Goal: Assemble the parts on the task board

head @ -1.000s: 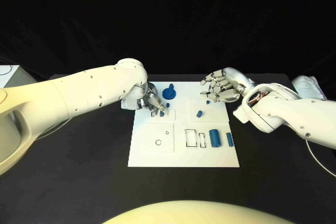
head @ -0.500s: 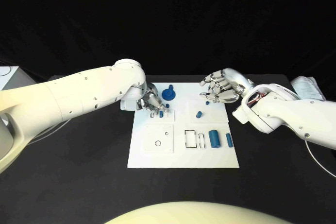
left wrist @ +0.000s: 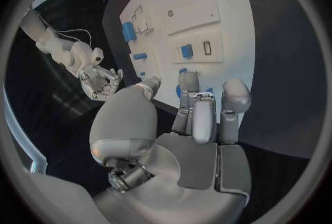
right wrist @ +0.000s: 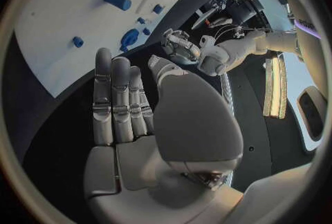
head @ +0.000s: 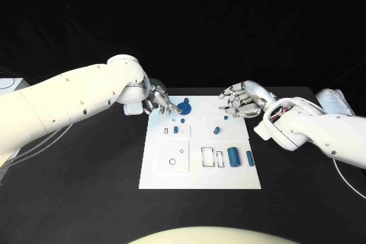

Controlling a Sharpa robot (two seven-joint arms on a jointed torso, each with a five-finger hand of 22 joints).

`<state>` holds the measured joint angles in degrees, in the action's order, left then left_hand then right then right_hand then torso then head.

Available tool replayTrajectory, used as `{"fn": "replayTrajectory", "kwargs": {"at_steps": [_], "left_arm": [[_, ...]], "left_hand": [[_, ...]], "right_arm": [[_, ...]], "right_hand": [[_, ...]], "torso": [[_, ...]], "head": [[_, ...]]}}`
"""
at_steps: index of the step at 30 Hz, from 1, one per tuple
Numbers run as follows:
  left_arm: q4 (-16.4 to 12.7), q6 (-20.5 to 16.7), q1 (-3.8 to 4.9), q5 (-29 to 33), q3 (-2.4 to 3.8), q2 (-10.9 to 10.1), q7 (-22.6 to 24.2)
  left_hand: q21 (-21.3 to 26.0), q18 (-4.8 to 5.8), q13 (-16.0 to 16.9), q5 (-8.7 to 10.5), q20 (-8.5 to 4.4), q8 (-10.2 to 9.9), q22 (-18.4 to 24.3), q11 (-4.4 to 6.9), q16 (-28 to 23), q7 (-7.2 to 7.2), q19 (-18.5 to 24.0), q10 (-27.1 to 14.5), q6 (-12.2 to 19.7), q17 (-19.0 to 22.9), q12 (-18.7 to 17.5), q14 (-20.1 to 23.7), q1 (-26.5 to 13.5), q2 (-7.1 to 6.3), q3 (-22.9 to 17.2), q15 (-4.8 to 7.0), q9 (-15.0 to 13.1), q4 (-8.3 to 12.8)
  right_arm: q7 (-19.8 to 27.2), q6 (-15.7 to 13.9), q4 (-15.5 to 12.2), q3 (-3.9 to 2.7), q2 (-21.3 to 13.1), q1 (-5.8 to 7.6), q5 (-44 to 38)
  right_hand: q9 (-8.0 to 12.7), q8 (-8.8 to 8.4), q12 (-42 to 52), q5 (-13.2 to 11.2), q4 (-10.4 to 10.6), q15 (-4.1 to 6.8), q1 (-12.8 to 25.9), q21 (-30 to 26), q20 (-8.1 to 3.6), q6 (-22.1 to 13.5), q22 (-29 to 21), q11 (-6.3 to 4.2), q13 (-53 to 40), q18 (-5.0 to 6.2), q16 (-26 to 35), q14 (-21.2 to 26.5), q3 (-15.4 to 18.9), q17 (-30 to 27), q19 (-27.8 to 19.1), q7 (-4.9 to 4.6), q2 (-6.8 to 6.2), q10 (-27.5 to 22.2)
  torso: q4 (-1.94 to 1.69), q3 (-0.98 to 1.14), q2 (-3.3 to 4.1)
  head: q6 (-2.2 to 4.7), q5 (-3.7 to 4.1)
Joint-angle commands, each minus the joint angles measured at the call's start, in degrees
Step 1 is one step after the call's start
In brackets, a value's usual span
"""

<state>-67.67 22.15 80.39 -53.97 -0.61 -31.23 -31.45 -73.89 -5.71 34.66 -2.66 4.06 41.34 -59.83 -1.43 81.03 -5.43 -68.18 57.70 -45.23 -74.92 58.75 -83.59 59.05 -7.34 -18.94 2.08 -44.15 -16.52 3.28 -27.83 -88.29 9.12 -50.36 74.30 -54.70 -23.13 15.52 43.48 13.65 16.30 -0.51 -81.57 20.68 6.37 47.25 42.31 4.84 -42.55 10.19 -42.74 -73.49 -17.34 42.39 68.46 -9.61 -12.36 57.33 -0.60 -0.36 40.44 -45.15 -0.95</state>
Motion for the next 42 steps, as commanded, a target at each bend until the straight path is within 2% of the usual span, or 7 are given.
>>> {"fn": "replayTrajectory", "kwargs": {"at_steps": [1, 4, 13, 21, 25, 32, 42], "left_arm": [[1.32, -5.3, 0.37, 1.0, 0.39, -0.45, 1.46], [3.14, -8.29, 0.54, 1.56, 0.61, -0.59, 2.13], [8.74, -10.54, 0.69, 2.77, 0.67, 1.7, 4.31], [15.23, -7.62, 0.63, 2.44, -0.63, 5.88, 3.62], [17.59, -5.82, 0.59, 2.34, -1.35, 7.14, 3.27], [19.74, -3.52, 0.45, 2.95, -1.95, 8.51, 3.05], [20.77, -1.36, 0.38, 3.55, -2.57, 9.21, 2.75]], "left_hand": [[1.24, -1.29, -0.21, -0.21, 0.46, -0.81, 1.69, -0.54, -1.59, -0.53, 1.29, -1.14, 0.86, 0.78, -0.14, 0.98, 1.56, 0.14, 0.79, -0.59, 0.59, 0.01], [1.46, -1.29, -0.12, -0.22, 0.97, -2.37, 1.69, -1.19, -1.61, -1.3, 1.13, -1.65, 3.63, 0.94, 0.44, 1.05, 3.83, 0.36, 1.27, -1.14, 1.54, -0.02], [0.46, -0.95, -0.07, -0.22, 1.21, -2.89, -0.04, -1.51, -0.36, -1.75, -0.34, -1.32, 3.88, -0.56, 1.16, 0.09, 5.79, 0.73, 1.1, -1.41, 2.45, 0.01], [0.26, -0.89, -0.11, -0.2, 1.36, -3.31, -0.34, -1.74, 0.03, -1.99, -0.6, -1.45, 4.08, -0.95, 1.32, -0.14, 5.64, 0.49, 1.59, -1.61, 3.05, -0.22], [0.24, -0.89, -0.15, -0.19, 1.48, -3.44, -0.37, -1.84, 0.08, -2.06, -0.59, -1.62, 4.01, -0.93, 1.41, -0.1, 4.97, 0.58, 2.13, -1.73, 3.41, -0.28], [0.13, -0.85, -0.17, -0.18, 1.54, -3.47, -0.57, -1.85, 0.33, -2.04, -0.71, -1.67, 3.89, -1.24, 1.49, -0.22, 4.57, 0.68, 2.46, -1.77, 3.61, -0.29], [0.04, -0.83, -0.2, -0.17, 1.59, -3.45, -0.75, -1.84, 0.47, -2.01, -0.79, -1.74, 3.69, -1.38, 1.58, -0.25, 4.11, 0.89, 2.83, -1.78, 3.83, -0.3]], "right_arm": [[0.77, 0.31, 0.15, 0.0, -0.1, -0.05, -0.37], [0.78, 0.25, 0.16, 0.0, -0.17, -0.05, -0.32], [0.74, 0.07, 0.1, 0.0, -0.28, -0.06, 0.11], [0.83, -0.03, -0.07, -0.01, -0.11, -0.06, 0.53], [0.82, -0.06, -0.2, -0.01, -0.07, -0.06, 0.58], [0.9, -0.14, -0.31, -0.01, 0.05, -0.05, 0.69], [0.95, -0.16, -0.34, -0.01, 0.22, -0.04, 0.8]], "right_hand": [[0.08, 0.26, 0.25, 0.36, 0.23, -0.02, 0.54, -0.39, 0.08, -0.31, -0.09, 0.04, 0.06, 0.2, 0.39, -0.36, 0.07, 0.08, 0.26, -0.15, -0.03, -0.51], [0.08, 0.26, 0.25, 0.36, 0.23, -0.02, 0.54, -0.39, 0.08, -0.31, -0.09, 0.04, 0.06, 0.2, 0.39, -0.36, 0.07, 0.08, 0.26, -0.15, -0.03, -0.51], [0.09, 0.29, 0.3, 0.45, 0.17, -0.01, 0.49, -0.44, 0.09, -0.32, -0.14, 0.03, 0.1, 0.2, 0.43, -0.38, 0.01, 0.12, 0.29, -0.13, 0.03, -0.52], [0.1, 0.34, 0.35, 0.62, 0.13, 0.0, 0.45, -0.49, 0.08, -0.33, -0.2, 0.01, 0.15, 0.21, 0.48, -0.42, -0.08, 0.18, 0.33, -0.13, 0.12, -0.53], [0.1, 0.34, 0.35, 0.62, 0.13, 0.0, 0.45, -0.49, 0.08, -0.33, -0.2, 0.01, 0.15, 0.21, 0.48, -0.42, -0.08, 0.18, 0.33, -0.13, 0.12, -0.53], [0.12, 0.4, 0.43, 0.8, 0.19, 0.0, 0.63, -0.59, 0.09, -0.37, -0.29, 0.03, 0.24, 0.21, 0.58, -0.46, -0.1, 0.27, 0.39, -0.14, 0.17, -0.58], [0.14, 0.44, 0.49, 0.83, 0.25, -0.02, 0.84, -0.66, 0.1, -0.39, -0.36, 0.05, 0.29, 0.21, 0.64, -0.48, -0.09, 0.32, 0.43, -0.16, 0.24, -0.6]], "torso": [[-0.01, -0.04, 0.14], [0.04, 0.01, 0.31], [-0.08, -0.27, 0.8], [0.25, -0.56, 1.56], [0.43, -0.57, 1.82], [0.55, -0.69, 2.29], [0.54, -0.57, 2.08]], "head": [[0.77, 0.0], [1.1, -0.15], [1.31, -0.12], [1.7, -0.24], [1.84, -0.45], [2.1, -0.66], [1.78, -0.77]]}}
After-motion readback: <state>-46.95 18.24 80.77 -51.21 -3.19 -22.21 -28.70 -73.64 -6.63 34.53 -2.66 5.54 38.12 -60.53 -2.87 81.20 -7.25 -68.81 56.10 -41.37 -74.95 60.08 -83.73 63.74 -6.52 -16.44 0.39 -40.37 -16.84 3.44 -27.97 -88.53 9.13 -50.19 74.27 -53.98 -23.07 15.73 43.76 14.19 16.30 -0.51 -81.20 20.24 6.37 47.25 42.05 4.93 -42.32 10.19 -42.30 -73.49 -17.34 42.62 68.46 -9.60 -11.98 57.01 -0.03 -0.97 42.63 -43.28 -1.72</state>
